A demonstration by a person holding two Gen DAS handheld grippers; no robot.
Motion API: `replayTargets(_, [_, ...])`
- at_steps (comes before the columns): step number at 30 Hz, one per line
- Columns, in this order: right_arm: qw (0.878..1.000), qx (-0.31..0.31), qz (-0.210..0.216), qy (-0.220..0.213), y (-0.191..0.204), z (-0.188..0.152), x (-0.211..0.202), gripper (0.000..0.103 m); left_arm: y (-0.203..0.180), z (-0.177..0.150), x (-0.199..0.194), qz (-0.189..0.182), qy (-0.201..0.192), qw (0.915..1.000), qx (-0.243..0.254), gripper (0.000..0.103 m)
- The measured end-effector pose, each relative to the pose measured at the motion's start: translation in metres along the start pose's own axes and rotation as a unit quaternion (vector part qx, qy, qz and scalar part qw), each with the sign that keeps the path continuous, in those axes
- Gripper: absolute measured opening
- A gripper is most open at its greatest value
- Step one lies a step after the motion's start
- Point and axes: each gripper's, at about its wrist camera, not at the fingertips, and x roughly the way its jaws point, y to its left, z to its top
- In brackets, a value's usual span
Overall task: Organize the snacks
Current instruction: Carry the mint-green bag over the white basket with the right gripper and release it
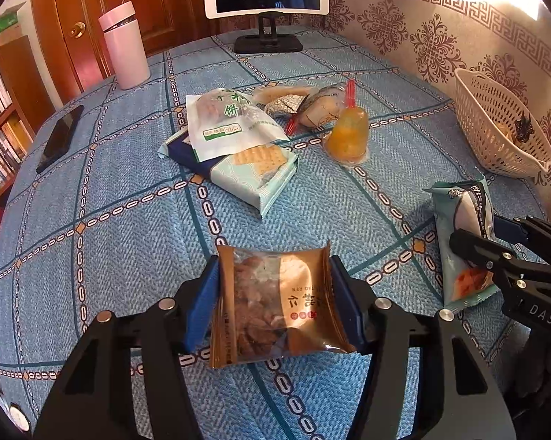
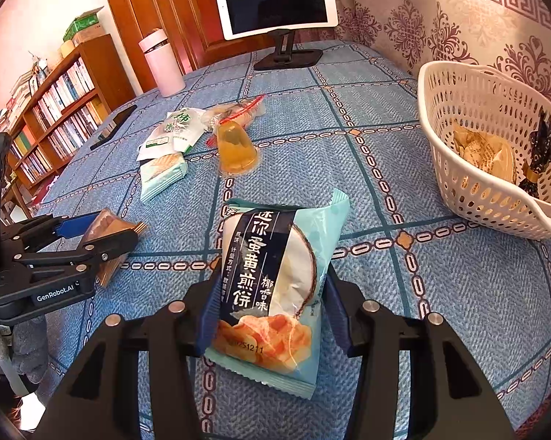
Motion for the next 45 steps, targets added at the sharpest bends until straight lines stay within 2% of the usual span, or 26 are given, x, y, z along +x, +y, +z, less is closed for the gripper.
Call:
replayTargets(5, [1.0, 0.007, 0.007, -0.014, -0.001, 0.005, -0.009, 0.05, 0.004, 0.004, -0.008, -0.003, -0.008, 0.9999, -0.015, 0.06])
replayTargets(12, [0.998, 0.015, 0.007, -0.058, -0.003, 0.022, -0.035, 0.05, 0.002, 0.019, -0.023, -0.012, -0.034, 0.9989, -0.029, 0.06])
replayTargets(19, [0.994, 0.033, -0.012, -0.106, -0.019, 0.04, -0.063, 0.05, -0.005, 0.027, -0.028, -0.017, -0.043, 0.9985, -0.028, 0.06])
replayTargets(27, [0.982, 0.08, -0.072, -0.156, -0.071, 0.061, -0.091, 0.05, -0.012, 0.034, -0.029, -0.019, -0.047, 0.9985, -0.02, 0.06])
replayTargets(33, [0.974, 0.104, -0.117, -0.165, -0.108, 0.074, -0.094, 0.05, -0.022, 0.041, -0.029, -0.024, -0.051, 0.9984, -0.01, 0.06])
replayTargets(39, [0.968, 0.104, -0.156, -0.165, -0.125, 0.086, -0.083, 0.05, -0.028, 0.047, -0.028, -0.025, -0.052, 0.9983, -0.003, 0.06])
replayTargets(40, [0.967, 0.104, -0.165, -0.166, -0.126, 0.088, -0.081, 0.051, -0.029, 0.048, -0.028, -0.025, -0.052, 0.9983, -0.002, 0.06])
replayTargets(43, [0.961, 0.103, -0.193, -0.169, -0.13, 0.09, -0.075, 0.063, -0.032, 0.051, -0.026, -0.025, -0.052, 0.9983, 0.001, 0.06])
replayTargets(45, [0.961, 0.102, -0.192, -0.17, -0.131, 0.089, -0.074, 0.063, -0.035, 0.054, -0.025, -0.027, -0.051, 0.9983, 0.004, 0.06])
